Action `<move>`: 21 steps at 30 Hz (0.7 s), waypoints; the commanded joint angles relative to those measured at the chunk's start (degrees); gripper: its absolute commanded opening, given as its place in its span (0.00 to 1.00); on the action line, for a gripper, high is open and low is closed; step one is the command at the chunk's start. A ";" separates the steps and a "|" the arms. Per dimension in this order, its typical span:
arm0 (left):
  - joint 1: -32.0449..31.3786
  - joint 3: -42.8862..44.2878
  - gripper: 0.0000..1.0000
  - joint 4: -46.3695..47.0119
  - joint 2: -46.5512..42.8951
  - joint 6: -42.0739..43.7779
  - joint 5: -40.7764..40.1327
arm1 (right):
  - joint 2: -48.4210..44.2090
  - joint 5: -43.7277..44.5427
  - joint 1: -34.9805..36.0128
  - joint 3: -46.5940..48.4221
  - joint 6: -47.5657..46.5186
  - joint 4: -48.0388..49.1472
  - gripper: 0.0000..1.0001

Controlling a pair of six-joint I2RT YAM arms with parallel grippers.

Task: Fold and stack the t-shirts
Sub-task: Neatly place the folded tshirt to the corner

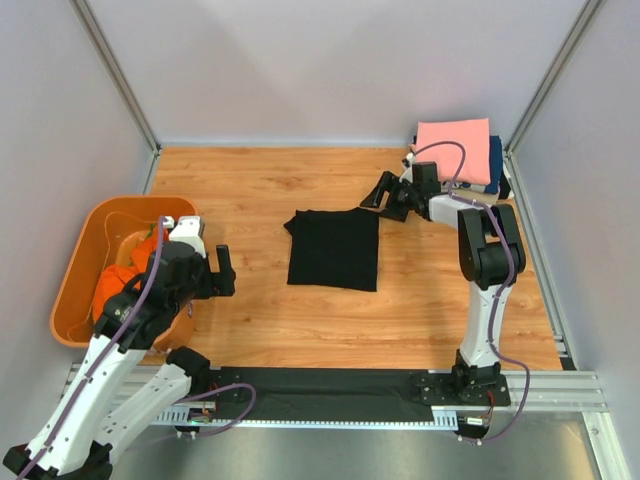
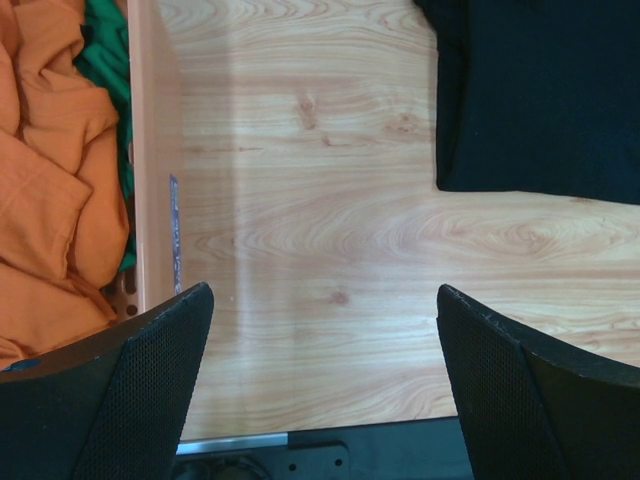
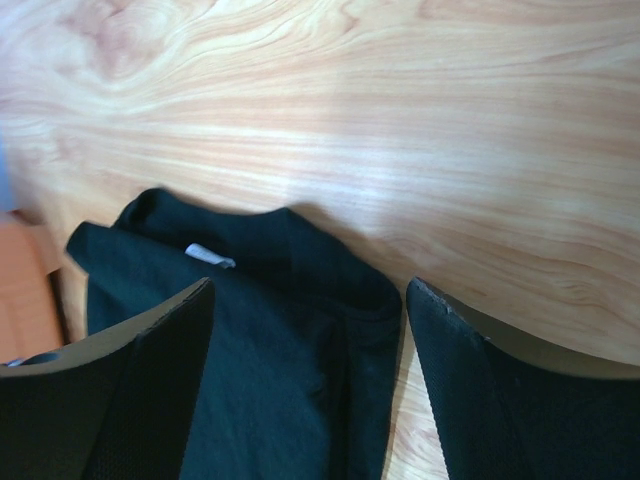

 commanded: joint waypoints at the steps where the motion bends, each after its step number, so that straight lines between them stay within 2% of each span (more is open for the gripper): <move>1: 0.35 -0.34 0.98 1.92 0.20 1.18 -0.51 | 2.04 -3.52 -1.50 -5.46 0.75 -2.31 0.80; 9: 0.44 -0.43 0.97 1.74 -0.94 0.83 -1.21 | 0.36 -4.49 -1.50 -9.51 -0.21 -2.75 0.79; 13: 0.44 -0.43 0.97 1.74 -0.85 0.74 -1.30 | 1.41 -5.54 -0.71 -9.07 -1.01 -3.62 0.75; 15: 0.44 -0.43 0.97 1.74 -0.76 0.83 -1.30 | 1.68 -5.98 -0.19 -9.07 -0.92 -3.54 0.70; 16: 0.53 -0.43 0.97 1.74 -0.76 0.74 -1.38 | 2.03 -5.81 -0.10 -8.98 -0.83 -3.54 0.63; 19: 0.53 -0.43 0.96 1.74 -1.20 0.74 -1.47 | 2.65 -6.42 -0.01 -8.46 -0.66 -3.36 0.52; 21: 0.53 -0.52 0.96 1.74 -1.29 0.74 -1.56 | 3.26 -7.39 0.25 -7.40 -0.74 -3.54 0.40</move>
